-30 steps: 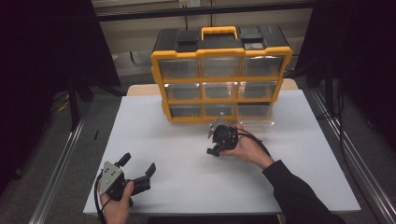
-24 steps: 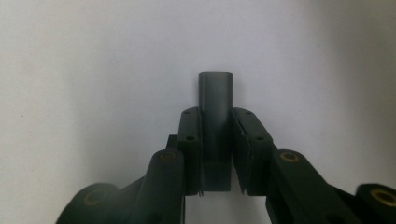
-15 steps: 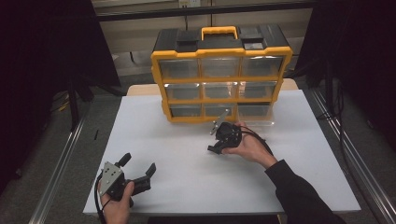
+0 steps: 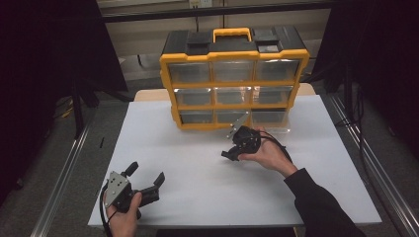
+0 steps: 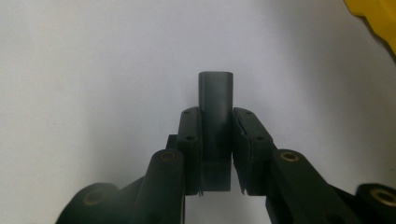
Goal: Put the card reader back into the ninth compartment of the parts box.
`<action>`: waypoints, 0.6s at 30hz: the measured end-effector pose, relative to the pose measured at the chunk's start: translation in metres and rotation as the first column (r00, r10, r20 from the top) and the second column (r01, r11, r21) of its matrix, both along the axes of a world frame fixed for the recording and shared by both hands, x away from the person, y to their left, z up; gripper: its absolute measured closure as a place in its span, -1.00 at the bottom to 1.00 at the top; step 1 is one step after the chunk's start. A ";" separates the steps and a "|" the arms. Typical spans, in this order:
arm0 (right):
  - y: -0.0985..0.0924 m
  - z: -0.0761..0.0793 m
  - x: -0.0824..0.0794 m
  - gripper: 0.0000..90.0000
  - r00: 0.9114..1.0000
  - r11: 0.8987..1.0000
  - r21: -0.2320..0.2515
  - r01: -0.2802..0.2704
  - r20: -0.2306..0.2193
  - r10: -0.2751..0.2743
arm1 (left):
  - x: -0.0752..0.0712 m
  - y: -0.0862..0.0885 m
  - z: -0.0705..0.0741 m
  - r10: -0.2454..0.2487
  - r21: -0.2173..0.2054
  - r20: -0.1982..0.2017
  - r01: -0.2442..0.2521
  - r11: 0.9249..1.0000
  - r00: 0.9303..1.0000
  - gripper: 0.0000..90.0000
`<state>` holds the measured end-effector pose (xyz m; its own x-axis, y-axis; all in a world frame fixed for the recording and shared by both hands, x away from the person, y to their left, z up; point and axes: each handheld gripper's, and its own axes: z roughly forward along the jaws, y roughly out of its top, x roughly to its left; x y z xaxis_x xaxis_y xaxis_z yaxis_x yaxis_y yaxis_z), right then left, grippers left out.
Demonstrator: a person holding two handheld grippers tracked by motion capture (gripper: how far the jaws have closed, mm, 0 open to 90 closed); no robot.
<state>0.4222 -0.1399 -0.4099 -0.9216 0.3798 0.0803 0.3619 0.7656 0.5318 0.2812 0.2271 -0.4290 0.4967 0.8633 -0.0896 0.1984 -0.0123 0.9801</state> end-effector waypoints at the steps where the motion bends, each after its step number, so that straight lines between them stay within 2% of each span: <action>1: 0.000 0.000 0.000 0.64 1.000 1.000 0.005 0.003 -0.001 -0.003 | 0.000 0.000 0.000 0.000 0.000 0.000 0.000 1.000 1.000 -0.95; 4: -0.001 0.002 -0.002 0.64 1.000 1.000 0.025 0.012 0.001 -0.012 | 0.000 0.000 0.000 0.000 0.001 0.000 0.000 1.000 1.000 -0.95; 11: -0.004 0.006 -0.008 0.64 0.999 0.998 0.054 0.016 0.038 -0.018 | 0.000 0.001 0.000 -0.001 0.006 0.000 0.001 1.000 1.000 -0.95; 18: -0.011 0.010 -0.013 0.64 0.999 0.996 0.090 0.021 0.048 -0.025 | 0.000 0.000 0.000 0.000 0.001 0.000 0.000 1.000 1.000 -0.95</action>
